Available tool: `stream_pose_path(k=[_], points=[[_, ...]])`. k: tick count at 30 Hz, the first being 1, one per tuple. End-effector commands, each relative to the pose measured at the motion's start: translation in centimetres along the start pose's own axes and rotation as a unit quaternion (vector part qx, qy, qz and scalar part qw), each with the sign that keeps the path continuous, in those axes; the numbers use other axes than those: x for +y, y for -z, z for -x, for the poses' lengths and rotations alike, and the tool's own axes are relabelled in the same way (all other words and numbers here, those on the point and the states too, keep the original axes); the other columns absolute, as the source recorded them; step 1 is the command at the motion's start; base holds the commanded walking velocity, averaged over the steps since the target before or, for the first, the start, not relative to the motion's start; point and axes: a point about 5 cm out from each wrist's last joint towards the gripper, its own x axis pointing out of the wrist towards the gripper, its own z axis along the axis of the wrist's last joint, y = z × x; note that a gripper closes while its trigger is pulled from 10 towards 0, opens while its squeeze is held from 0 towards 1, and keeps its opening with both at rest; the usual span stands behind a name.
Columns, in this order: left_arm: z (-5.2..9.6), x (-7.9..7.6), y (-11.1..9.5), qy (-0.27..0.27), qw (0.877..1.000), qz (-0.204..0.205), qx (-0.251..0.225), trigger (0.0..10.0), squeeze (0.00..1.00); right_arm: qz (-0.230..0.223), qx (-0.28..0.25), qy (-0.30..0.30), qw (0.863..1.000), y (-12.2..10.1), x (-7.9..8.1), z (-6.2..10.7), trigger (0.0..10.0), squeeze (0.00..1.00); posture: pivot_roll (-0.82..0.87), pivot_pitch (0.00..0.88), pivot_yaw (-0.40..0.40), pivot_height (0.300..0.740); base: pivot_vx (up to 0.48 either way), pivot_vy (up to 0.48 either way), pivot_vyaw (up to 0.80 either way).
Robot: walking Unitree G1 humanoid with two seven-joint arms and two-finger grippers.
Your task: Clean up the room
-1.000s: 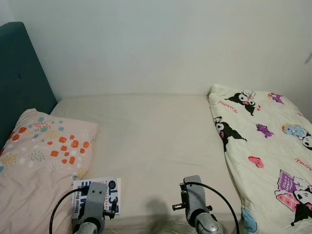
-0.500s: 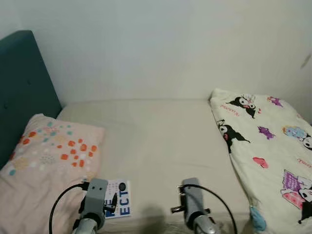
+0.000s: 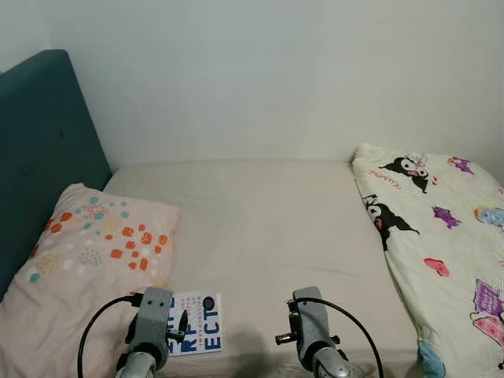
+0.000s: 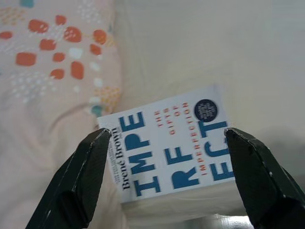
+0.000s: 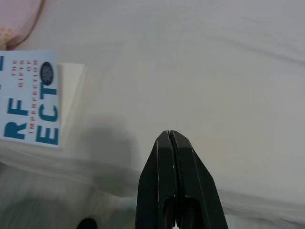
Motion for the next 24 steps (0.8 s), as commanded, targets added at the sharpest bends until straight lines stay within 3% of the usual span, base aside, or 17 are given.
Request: stream_pose_path(k=[1,5,24], points=[[0.28,-0.05,0.39,0.003,1.000,-0.008,0.005,10.0,0.00,-0.004,0.005,0.003,1.000,0.38,-0.04,0.14,10.0,0.00,0.01,0.059,-0.037,0.740,0.000,-0.480,0.00],[0.30,-0.19,0.54,0.002,1.000,0.003,0.012,10.0,0.00,-0.004,0.006,0.005,1.000,0.40,-0.13,0.14,10.0,0.00,0.01,0.065,-0.038,0.740,0.000,-0.437,0.00],[0.17,-0.09,0.90,0.000,0.999,0.000,0.034,10.0,0.00,-0.014,0.018,0.002,1.000,0.74,-0.20,0.21,10.0,0.00,0.01,0.075,-0.034,0.740,0.000,0.000,0.00]])
